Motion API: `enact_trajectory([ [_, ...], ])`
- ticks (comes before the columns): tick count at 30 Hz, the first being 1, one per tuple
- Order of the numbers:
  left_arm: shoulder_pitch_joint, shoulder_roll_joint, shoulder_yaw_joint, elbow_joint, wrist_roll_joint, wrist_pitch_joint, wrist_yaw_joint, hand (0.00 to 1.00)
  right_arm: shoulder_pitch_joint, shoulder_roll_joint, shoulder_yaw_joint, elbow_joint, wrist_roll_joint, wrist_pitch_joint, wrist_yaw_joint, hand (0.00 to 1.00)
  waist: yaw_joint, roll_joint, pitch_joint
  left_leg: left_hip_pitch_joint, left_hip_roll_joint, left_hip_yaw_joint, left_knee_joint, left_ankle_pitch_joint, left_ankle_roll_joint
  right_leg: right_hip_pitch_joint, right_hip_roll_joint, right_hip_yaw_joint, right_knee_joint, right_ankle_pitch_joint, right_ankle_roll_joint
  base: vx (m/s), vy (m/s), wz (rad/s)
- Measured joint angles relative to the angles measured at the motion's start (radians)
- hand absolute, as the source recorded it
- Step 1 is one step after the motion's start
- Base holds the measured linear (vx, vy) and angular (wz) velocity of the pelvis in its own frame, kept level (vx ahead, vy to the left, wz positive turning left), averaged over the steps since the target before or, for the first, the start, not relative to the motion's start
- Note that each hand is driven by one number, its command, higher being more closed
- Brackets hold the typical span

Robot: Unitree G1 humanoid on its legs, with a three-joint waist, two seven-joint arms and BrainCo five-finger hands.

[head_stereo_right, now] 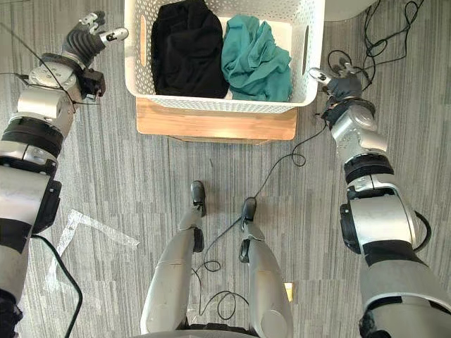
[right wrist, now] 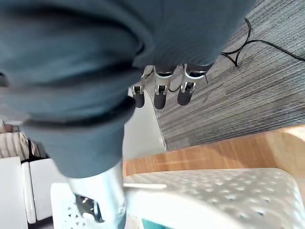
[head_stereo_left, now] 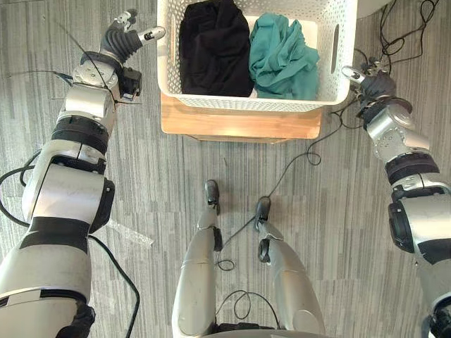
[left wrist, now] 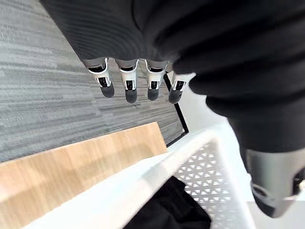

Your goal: Pick up the laundry basket with both hands and put the clothes into the washing machine.

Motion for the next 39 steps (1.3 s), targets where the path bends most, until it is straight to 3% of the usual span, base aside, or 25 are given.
enact_trajectory([
  [6, -0.001, -0.009, 0.000, 0.001, 0.124, 0.012, -0.007, 0.00, -0.102, -0.002, 0.154, 0.030, -0.048, 0.033, 0.104, 0.00, -0.007, 0.000, 0.000, -0.015, 0.005, -0.013, 0.007, 0.000, 0.000, -0.005, 0.006, -0.014, -0.001, 0.004, 0.002, 0.03, -0.030, 0.04],
  [13, -0.038, -0.022, -0.006, 0.001, 0.268, 0.014, -0.025, 0.00, -0.156, -0.028, 0.254, 0.049, -0.097, 0.045, 0.147, 0.00, -0.007, 0.000, 0.000, -0.054, 0.007, -0.021, 0.023, 0.001, -0.001, -0.037, 0.008, -0.016, -0.002, 0.008, -0.003, 0.00, -0.007, -0.01],
  [18, -0.068, -0.046, -0.049, 0.001, 0.355, 0.015, -0.044, 0.00, -0.163, -0.030, 0.266, 0.058, -0.139, 0.047, 0.159, 0.00, -0.007, 0.001, 0.001, -0.060, 0.009, -0.021, 0.030, 0.001, -0.001, -0.040, 0.008, -0.016, -0.002, 0.008, -0.004, 0.01, -0.009, -0.01],
  [24, -0.111, -0.017, -0.177, 0.001, 0.391, 0.015, -0.087, 0.00, -0.202, -0.068, 0.296, 0.069, -0.165, 0.049, 0.191, 0.00, -0.001, 0.003, 0.022, -0.082, 0.011, -0.026, 0.043, 0.000, -0.001, -0.056, 0.010, -0.020, 0.002, 0.010, -0.007, 0.02, -0.015, 0.00],
  [30, -0.183, -0.006, -0.230, 0.001, 0.446, 0.003, -0.108, 0.00, -0.235, -0.111, 0.295, 0.061, -0.164, 0.035, 0.193, 0.00, 0.015, 0.005, 0.044, -0.113, 0.013, -0.026, 0.057, 0.001, -0.001, -0.082, 0.011, -0.021, 0.003, 0.019, -0.019, 0.00, -0.002, -0.03],
  [31, -0.190, -0.004, -0.238, 0.001, 0.446, 0.001, -0.107, 0.00, -0.238, -0.114, 0.295, 0.061, -0.164, 0.029, 0.193, 1.00, 0.016, 0.005, 0.044, -0.119, 0.013, -0.026, 0.059, 0.001, -0.001, -0.087, 0.010, -0.022, 0.003, 0.020, -0.020, 0.00, 0.000, 0.00],
  [32, -0.194, -0.003, -0.240, 0.001, 0.449, -0.001, -0.107, 1.00, -0.240, -0.115, 0.295, 0.062, -0.164, 0.027, 0.191, 1.00, 0.016, 0.005, 0.044, -0.124, 0.013, -0.027, 0.064, 0.000, -0.001, -0.090, 0.010, -0.022, 0.003, 0.020, -0.021, 0.00, 0.000, 0.00],
  [39, -0.195, -0.003, -0.240, -0.003, 0.465, -0.008, -0.076, 1.00, -0.242, -0.115, 0.288, 0.063, -0.164, 0.020, 0.135, 1.00, 0.017, 0.005, 0.044, -0.131, 0.014, -0.027, 0.070, 0.000, 0.000, -0.095, 0.010, -0.022, 0.004, 0.021, -0.021, 0.04, -0.014, -0.01],
])
